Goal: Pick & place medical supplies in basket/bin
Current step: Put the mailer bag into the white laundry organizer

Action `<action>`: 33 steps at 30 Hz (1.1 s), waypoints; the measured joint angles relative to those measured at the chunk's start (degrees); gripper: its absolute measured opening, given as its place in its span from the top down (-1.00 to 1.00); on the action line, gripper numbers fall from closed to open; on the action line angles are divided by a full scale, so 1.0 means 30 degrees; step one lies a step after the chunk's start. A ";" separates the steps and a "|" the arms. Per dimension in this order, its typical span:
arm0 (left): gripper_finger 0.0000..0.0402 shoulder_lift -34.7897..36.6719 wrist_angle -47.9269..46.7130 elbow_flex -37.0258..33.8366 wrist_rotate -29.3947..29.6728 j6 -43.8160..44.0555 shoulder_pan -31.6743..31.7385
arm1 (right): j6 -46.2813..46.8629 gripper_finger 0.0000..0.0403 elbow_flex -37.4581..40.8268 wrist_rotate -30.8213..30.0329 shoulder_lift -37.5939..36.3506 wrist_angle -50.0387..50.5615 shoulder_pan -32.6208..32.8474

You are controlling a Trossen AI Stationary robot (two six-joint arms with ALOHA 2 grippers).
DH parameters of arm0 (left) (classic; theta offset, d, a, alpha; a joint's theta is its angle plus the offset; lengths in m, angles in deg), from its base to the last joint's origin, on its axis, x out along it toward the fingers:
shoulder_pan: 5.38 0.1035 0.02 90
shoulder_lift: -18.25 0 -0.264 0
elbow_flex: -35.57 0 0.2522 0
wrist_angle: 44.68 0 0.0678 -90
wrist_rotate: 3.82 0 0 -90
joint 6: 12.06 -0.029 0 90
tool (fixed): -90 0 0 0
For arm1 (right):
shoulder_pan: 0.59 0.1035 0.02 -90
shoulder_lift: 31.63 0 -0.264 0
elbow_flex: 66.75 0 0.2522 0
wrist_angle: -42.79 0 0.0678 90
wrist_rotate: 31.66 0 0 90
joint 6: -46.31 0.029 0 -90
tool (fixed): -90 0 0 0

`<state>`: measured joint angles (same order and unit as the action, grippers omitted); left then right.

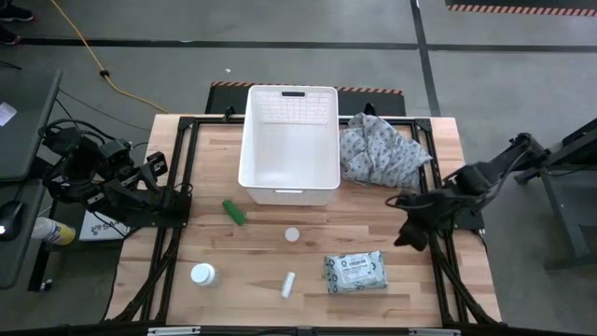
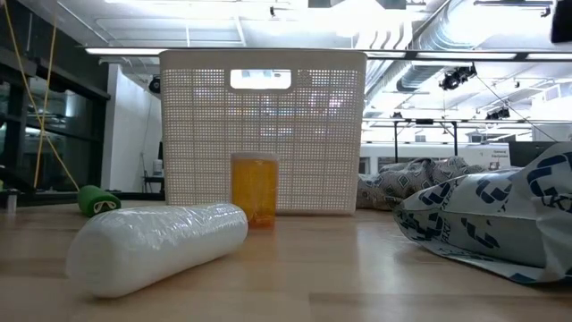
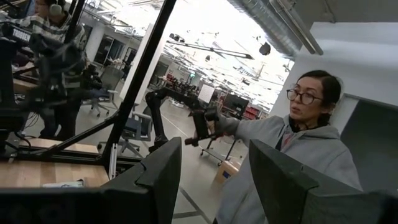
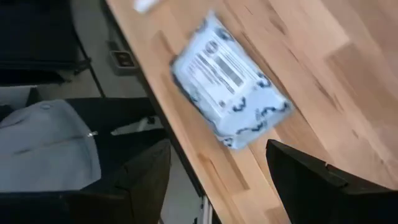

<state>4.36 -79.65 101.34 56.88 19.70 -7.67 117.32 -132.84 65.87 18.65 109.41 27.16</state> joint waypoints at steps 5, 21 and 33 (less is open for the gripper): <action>-0.10 0.0000 -0.0007 0.0000 0.0000 0.0043 0.0000 | 0.1142 -0.26 0.2347 0.0137 -0.0007 -0.3064 -0.0007; -0.10 0.0007 -0.1226 0.0000 -0.0006 0.0650 0.0003 | 0.3834 -0.26 0.7013 0.0713 0.0000 -1.0306 0.0015; -0.10 0.0007 -0.2144 0.0000 0.0109 0.0664 0.0000 | 0.5309 -0.26 0.7138 -0.0814 0.0174 -0.8879 0.0644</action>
<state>4.38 -86.09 101.34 57.20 21.70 -7.67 133.25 -111.42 63.43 19.17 82.77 29.09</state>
